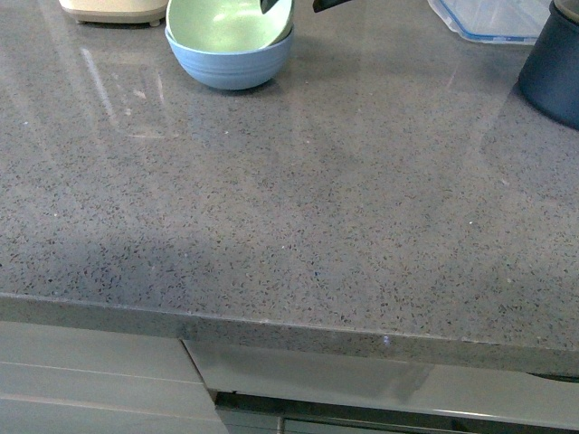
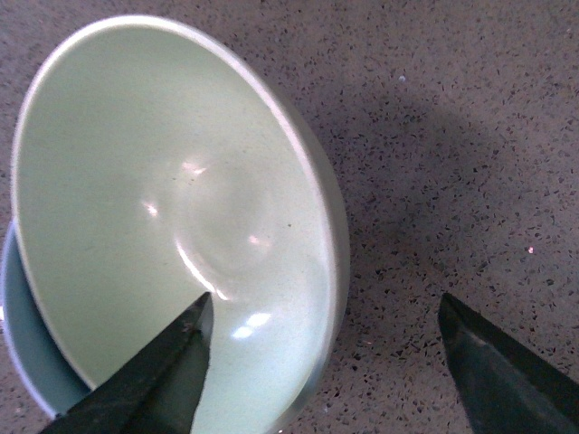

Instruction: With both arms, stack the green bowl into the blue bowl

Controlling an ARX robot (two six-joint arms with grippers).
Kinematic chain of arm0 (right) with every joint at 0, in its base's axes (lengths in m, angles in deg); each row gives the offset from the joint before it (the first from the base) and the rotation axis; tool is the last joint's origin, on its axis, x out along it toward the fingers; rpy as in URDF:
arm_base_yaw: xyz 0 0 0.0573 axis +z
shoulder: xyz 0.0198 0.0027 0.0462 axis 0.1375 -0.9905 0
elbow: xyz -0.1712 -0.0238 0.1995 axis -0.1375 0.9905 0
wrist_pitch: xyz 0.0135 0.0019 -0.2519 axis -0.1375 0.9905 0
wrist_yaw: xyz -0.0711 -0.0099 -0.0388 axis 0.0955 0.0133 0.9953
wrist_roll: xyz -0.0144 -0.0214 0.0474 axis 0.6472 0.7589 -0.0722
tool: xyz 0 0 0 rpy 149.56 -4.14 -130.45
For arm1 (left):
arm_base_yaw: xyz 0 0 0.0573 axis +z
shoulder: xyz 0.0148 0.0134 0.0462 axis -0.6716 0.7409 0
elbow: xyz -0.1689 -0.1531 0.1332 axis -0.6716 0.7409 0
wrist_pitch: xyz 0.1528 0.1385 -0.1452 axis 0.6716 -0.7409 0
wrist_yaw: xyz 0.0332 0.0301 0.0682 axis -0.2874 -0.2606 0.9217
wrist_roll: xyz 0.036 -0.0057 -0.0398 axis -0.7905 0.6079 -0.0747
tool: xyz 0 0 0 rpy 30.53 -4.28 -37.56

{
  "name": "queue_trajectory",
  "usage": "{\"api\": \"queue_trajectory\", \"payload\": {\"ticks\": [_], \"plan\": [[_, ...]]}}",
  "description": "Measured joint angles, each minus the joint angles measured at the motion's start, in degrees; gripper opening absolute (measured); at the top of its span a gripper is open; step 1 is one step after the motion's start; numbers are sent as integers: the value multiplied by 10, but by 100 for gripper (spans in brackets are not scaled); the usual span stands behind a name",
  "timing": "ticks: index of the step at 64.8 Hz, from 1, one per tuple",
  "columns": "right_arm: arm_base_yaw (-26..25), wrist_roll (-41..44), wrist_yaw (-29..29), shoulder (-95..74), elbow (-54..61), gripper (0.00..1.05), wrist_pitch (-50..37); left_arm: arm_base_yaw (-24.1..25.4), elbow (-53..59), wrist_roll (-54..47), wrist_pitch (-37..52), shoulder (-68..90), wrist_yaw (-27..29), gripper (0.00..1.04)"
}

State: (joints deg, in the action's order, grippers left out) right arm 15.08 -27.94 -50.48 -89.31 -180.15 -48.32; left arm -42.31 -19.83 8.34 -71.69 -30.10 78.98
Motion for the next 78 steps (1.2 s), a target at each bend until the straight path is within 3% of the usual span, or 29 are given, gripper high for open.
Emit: {"api": "queue_trajectory", "payload": {"ticks": [10, 27, 45, 52, 64, 71, 78], "plan": [[3, -13, -2, 73, 87, 97, -40, 0, 0, 0, 0, 0, 0, 98], [-27, -22, 15, 267, 334, 95, -125, 0, 0, 0, 0, 0, 0, 98], [-210, -17, 42, 541, 676, 95, -172, 0, 0, 0, 0, 0, 0, 98], [-286, -6, 31, 667, 802, 95, -149, 0, 0, 0, 0, 0, 0, 98], [-351, -1, 18, 832, 923, 95, -72, 0, 0, 0, 0, 0, 0, 98], [-361, -1, 21, 946, 989, 95, -1, 0, 0, 0, 0, 0, 0, 98], [-331, -2, 79, 1062, 1048, 95, 68, 0, 0, 0, 0, 0, 0, 98]]}}
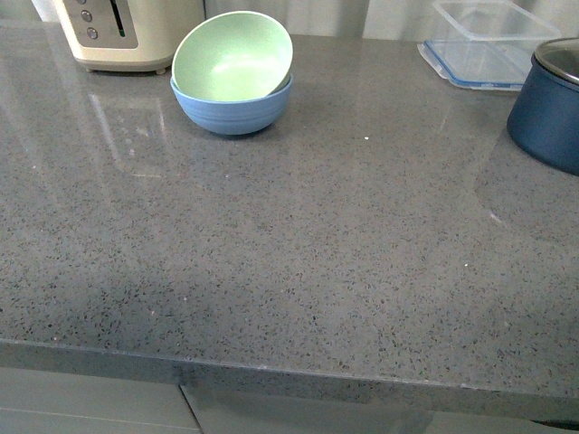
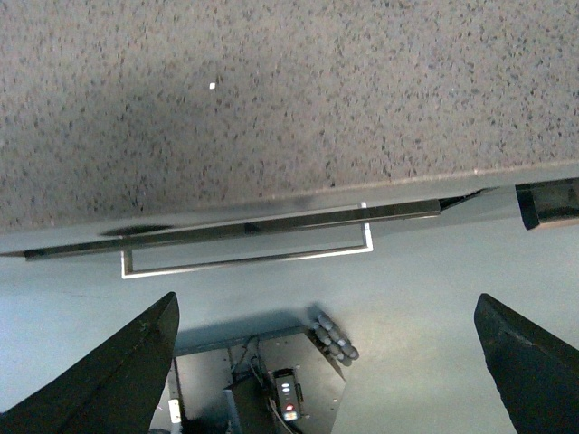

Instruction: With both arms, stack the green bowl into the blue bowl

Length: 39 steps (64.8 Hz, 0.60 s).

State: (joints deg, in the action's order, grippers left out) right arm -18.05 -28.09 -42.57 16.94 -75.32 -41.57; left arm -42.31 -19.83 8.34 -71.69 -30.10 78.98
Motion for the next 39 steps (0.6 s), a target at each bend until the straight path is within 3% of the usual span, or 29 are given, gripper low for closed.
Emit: {"api": "queue_trajectory", "payload": {"ticks": [11, 12, 15, 19, 23, 28, 39], "plan": [[8, -1, 4, 19, 5, 95, 3, 0, 0, 0, 0, 0, 0, 98], [4, 0, -9, 33, 17, 93, -26, 0, 0, 0, 0, 0, 0, 98], [-8, 3, -80, 121, 100, 83, -191, 0, 0, 0, 0, 0, 0, 98], [-3, 7, -85, 217, 163, 72, -325, 0, 0, 0, 0, 0, 1, 98], [11, 8, -71, 264, 183, 61, -406, 0, 0, 0, 0, 0, 1, 98], [80, 10, 5, 286, 191, 44, -427, 0, 0, 0, 0, -1, 0, 98], [99, 11, 10, 293, 208, 14, -427, 0, 0, 0, 0, -1, 1, 98]]}}
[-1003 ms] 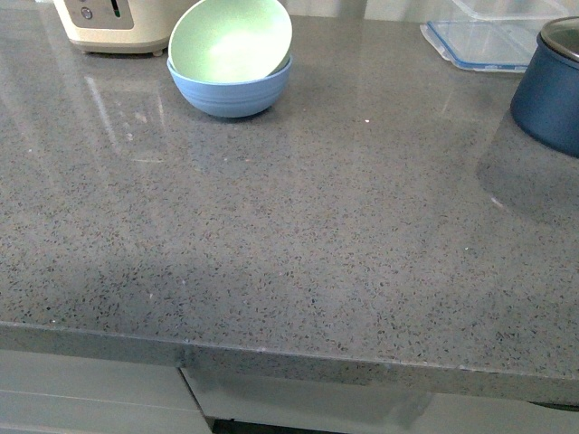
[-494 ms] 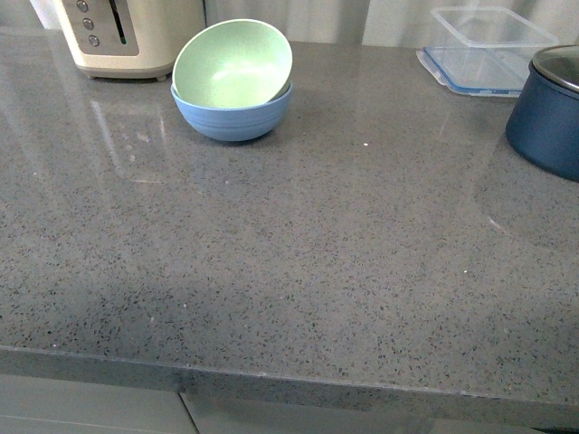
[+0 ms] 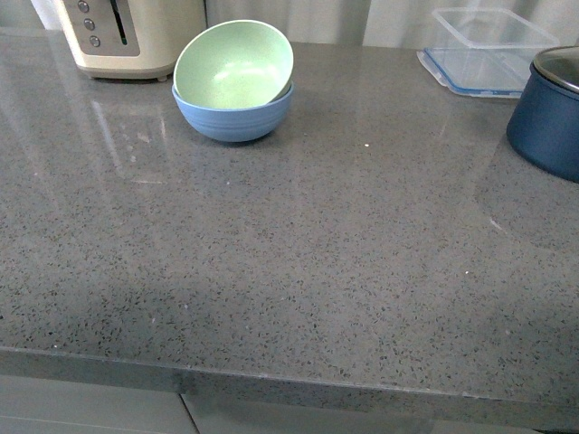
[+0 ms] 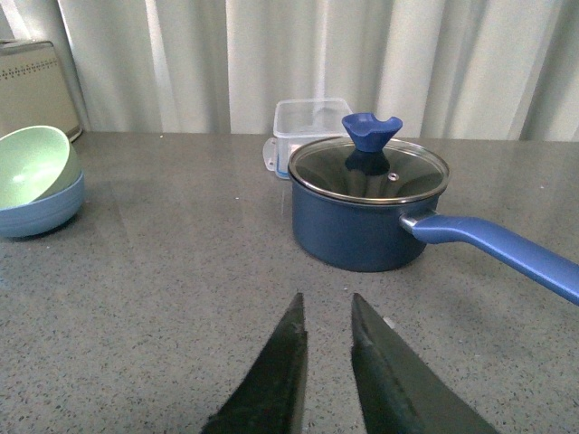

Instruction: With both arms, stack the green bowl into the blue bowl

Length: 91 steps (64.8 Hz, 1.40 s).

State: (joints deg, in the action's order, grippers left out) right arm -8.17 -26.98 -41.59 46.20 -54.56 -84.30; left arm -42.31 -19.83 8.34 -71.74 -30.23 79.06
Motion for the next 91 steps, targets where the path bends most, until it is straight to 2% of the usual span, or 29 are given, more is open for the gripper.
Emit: {"api": "queue_trajectory", "payload": {"ticks": [6, 51, 61, 86, 91], "plan": [[0, 2, 0, 5, 3, 1, -1, 0, 0, 0, 0, 0, 0, 98], [1, 1, 0, 27, 27, 1, -4, 0, 0, 0, 0, 0, 0, 98], [1, 2, 0, 27, 27, 24, -4, 0, 0, 0, 0, 0, 0, 98], [1, 2, 0, 27, 27, 95, -4, 0, 0, 0, 0, 0, 0, 98], [1, 2, 0, 27, 27, 94, -4, 0, 0, 0, 0, 0, 0, 98]]}}
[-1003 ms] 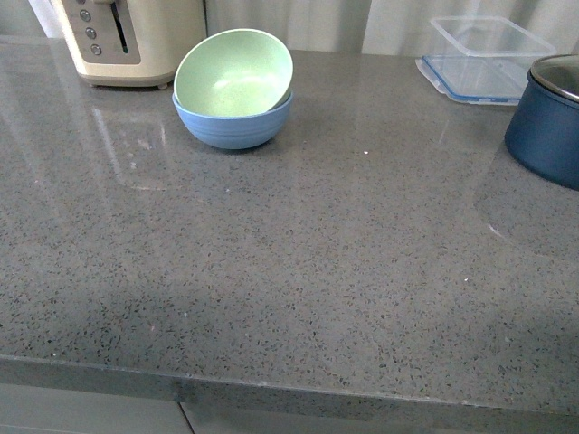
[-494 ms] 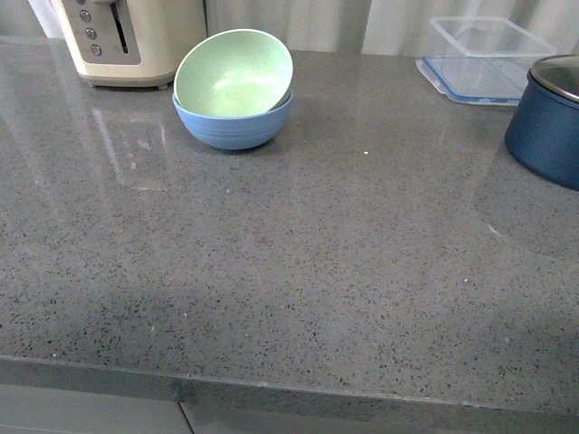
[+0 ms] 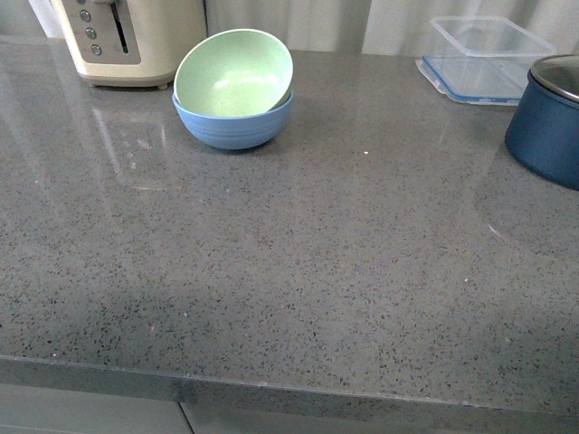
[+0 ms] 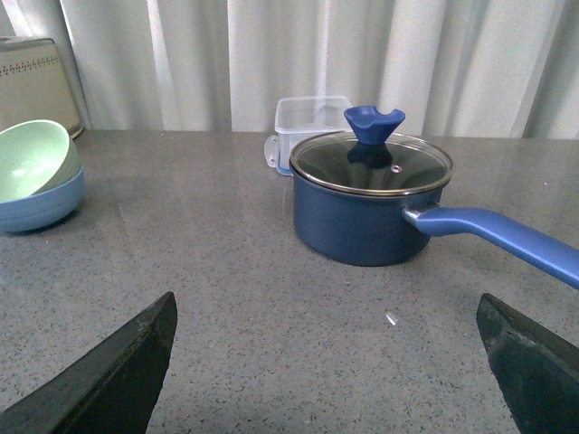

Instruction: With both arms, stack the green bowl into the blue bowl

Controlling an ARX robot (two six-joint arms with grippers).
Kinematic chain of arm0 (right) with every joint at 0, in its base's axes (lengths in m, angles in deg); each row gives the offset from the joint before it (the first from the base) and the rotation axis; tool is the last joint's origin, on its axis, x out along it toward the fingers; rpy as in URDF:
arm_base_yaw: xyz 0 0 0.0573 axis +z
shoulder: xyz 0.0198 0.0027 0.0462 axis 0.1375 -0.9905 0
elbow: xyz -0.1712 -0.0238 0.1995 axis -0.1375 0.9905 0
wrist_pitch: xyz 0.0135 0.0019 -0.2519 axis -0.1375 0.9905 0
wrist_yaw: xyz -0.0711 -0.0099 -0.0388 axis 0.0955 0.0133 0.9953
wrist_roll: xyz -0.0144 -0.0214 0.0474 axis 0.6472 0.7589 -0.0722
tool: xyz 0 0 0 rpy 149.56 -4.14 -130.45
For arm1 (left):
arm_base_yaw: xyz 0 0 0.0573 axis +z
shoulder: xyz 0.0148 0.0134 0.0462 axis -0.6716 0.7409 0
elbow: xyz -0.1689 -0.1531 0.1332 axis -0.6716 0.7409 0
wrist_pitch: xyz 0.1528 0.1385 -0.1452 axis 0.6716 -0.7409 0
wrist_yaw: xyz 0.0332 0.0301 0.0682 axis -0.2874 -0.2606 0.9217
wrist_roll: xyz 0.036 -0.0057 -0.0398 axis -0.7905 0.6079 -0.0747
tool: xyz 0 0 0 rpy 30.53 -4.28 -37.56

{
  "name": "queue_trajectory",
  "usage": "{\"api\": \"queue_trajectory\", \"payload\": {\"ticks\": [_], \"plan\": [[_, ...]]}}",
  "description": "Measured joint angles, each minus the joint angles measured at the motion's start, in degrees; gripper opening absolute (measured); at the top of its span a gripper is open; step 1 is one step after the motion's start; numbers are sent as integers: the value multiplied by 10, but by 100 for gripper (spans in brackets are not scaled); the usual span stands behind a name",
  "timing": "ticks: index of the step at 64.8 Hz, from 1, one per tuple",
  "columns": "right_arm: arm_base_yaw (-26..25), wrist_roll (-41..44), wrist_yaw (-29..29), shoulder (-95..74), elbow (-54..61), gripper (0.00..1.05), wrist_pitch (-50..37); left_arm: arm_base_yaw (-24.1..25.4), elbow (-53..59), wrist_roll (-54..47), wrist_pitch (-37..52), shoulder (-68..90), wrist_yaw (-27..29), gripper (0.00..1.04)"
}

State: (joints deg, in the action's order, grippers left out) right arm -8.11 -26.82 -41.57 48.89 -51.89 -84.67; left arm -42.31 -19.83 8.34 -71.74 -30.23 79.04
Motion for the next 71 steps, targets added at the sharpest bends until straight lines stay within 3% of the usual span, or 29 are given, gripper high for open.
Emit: {"api": "queue_trajectory", "payload": {"ticks": [71], "plan": [[0, 0, 0, 0, 0, 95, 0, 0, 0, 0, 0, 0, 0, 98]]}}
